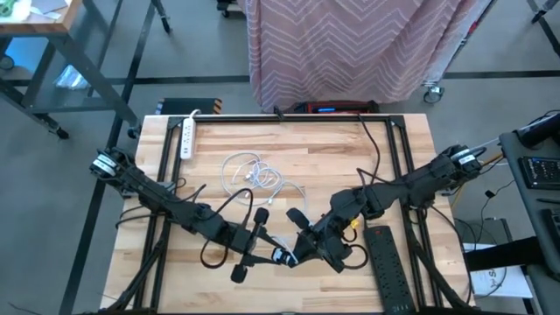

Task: Plug in charger cables
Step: Insert the white charger cable into the black charger adapter

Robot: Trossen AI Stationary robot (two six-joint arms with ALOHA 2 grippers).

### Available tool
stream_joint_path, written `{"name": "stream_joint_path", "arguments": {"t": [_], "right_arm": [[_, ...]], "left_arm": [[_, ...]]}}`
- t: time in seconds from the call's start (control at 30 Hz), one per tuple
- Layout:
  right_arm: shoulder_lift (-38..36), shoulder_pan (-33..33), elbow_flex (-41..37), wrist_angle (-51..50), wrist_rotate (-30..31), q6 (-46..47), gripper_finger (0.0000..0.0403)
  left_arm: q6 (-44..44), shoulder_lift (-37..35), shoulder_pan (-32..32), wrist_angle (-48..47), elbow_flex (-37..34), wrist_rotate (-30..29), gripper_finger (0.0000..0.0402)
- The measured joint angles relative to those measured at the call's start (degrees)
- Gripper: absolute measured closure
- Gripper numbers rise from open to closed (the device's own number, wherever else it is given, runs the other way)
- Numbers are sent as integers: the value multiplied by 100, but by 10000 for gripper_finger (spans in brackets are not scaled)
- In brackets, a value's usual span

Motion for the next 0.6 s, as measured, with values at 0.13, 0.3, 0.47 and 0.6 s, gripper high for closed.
{"name": "stream_joint_path", "arguments": {"t": [0.13,0.3,0.47,0.6], "right_arm": [[14,-4,7,0,38,-25,403],[12,-20,12,-180,41,-110,403],[10,-72,11,-191,-48,-144,403],[25,-79,3,-36,-145,-86,403]], "left_arm": [[6,0,-7,-3,0,-38,268],[5,0,4,55,-2,102,268],[29,0,17,80,-2,248,268],[264,0,17,93,-2,321,268]]}}
